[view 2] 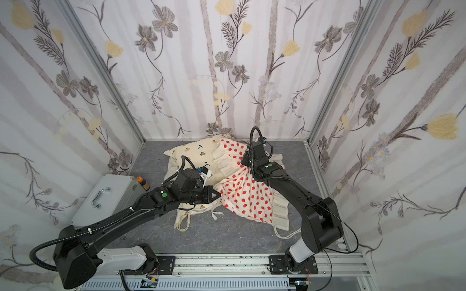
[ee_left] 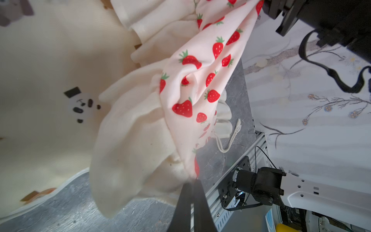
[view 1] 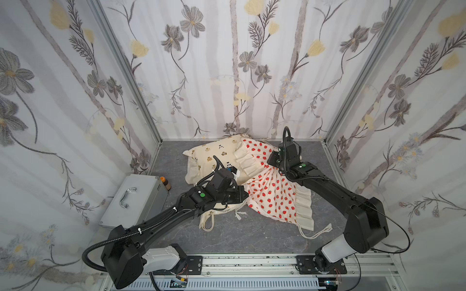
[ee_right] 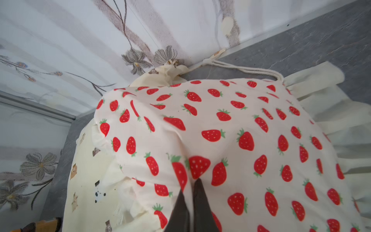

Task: Zip up pillowcases
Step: Move the pillowcase to the center of the board.

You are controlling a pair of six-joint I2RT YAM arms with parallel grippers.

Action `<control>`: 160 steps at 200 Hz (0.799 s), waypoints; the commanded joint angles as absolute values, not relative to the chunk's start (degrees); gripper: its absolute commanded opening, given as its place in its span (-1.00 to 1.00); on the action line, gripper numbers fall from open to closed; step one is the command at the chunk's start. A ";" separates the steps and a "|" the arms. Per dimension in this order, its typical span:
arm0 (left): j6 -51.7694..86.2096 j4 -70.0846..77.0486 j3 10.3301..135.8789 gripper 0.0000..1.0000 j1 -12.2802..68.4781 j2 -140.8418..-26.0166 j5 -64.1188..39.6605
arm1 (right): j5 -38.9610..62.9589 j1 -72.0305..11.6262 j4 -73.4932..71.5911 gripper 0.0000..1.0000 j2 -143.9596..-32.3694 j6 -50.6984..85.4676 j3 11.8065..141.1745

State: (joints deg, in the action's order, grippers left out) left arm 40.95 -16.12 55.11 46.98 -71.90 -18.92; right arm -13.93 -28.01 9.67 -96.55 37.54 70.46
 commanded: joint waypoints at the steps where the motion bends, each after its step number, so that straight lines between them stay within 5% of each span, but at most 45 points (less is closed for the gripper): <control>1: 42.94 -8.65 56.75 -1.00 49.36 -74.87 -17.39 | -19.67 -26.08 10.34 -1.00 -92.52 33.88 70.39; 72: 45.93 7.01 75.30 -1.00 60.46 -99.97 -18.67 | -22.04 -12.05 17.29 -1.00 -82.81 27.97 75.74; 150: 49.13 5.58 89.61 -1.00 62.15 -120.10 -14.23 | -19.98 -8.71 12.67 -1.00 -97.64 26.63 76.89; 160: 49.17 5.12 89.81 -0.74 61.82 -120.58 -15.63 | -18.51 -8.43 12.48 -0.61 -99.04 26.63 77.40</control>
State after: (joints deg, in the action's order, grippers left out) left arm 48.45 5.41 88.82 62.26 -119.52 -16.29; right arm -19.79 -8.86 16.56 -96.51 26.74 76.79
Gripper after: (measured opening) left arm 0.052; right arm 0.052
